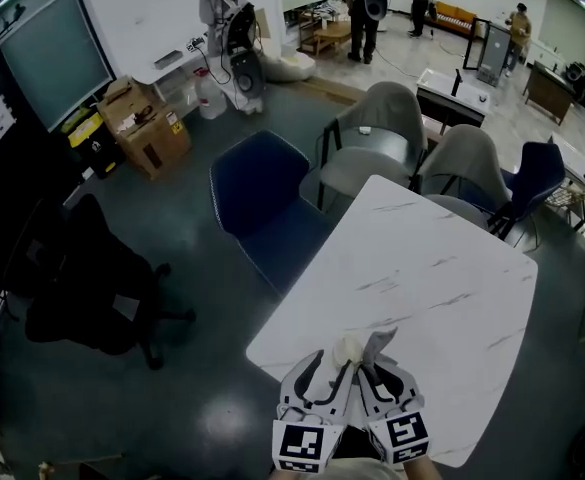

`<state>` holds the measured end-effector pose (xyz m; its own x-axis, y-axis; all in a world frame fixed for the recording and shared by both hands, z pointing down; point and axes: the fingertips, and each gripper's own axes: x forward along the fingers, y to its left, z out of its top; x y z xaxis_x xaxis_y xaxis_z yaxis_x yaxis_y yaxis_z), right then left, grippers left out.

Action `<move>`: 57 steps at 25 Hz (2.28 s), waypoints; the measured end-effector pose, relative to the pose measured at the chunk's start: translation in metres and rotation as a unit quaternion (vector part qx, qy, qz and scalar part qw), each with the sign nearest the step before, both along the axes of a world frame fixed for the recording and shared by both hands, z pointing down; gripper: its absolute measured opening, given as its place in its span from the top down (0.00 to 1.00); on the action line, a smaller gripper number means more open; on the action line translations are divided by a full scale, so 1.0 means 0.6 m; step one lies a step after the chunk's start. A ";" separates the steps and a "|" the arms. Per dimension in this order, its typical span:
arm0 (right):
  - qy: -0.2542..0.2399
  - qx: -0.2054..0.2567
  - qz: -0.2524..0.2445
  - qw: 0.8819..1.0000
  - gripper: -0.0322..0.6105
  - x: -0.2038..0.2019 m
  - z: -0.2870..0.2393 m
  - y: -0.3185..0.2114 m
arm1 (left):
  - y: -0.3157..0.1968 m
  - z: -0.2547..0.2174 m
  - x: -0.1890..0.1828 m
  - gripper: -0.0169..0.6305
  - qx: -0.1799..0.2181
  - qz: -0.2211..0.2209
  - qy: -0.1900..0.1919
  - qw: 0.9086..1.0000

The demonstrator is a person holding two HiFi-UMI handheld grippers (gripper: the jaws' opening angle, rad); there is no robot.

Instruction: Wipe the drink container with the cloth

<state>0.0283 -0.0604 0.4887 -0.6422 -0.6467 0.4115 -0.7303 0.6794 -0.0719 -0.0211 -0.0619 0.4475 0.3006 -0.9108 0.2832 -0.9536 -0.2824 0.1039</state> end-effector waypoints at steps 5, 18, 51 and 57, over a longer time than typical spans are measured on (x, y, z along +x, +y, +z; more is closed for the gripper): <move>0.008 -0.004 -0.002 1.000 0.86 0.000 0.005 -0.002 | -0.021 0.025 0.021 0.62 -0.021 0.053 -0.003 0.998; 0.025 -0.017 -0.018 0.999 0.86 -0.003 0.027 0.000 | -0.048 0.065 0.045 0.58 -0.051 0.114 -0.016 0.992; 0.071 -0.065 -0.012 0.995 0.86 -0.018 0.145 0.010 | -0.034 0.072 0.056 0.63 -0.055 0.281 -0.060 0.956; 0.089 -0.082 -0.018 0.992 0.86 -0.023 0.186 0.011 | -0.027 0.083 0.053 0.63 -0.066 0.314 -0.069 0.945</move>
<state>0.0148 -0.0538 0.6002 -0.5709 -0.5392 0.6192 -0.7167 0.6952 -0.0554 0.0105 -0.0779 0.4975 0.7216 -0.5193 0.4579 -0.6094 -0.7902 0.0642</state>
